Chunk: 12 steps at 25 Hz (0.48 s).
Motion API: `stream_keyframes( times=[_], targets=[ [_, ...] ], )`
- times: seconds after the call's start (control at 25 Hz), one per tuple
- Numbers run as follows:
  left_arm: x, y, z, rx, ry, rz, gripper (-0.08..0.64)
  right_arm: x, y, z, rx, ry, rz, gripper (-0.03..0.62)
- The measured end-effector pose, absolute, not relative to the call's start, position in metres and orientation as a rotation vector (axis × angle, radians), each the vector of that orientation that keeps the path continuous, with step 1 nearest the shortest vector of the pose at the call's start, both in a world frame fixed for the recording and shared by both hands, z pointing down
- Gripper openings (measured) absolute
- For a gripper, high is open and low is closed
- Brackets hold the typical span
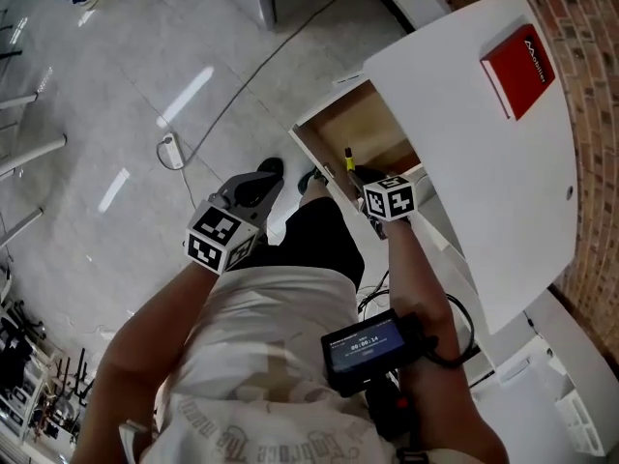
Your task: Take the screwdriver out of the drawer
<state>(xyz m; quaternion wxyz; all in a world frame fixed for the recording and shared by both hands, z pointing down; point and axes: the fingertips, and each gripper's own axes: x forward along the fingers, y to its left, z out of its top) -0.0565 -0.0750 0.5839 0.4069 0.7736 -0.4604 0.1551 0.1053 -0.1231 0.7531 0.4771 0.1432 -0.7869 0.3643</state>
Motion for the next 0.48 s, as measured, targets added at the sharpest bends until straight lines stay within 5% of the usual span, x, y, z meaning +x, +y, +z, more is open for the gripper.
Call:
stream_keyframes(
  times=[0.48],
  targets=[
    [-0.056, -0.069, 0.559, 2.002, -1.179, 0.409, 0.008, 0.103, -0.116, 0.708, 0.419, -2.007, 0.903, 0.055]
  ],
)
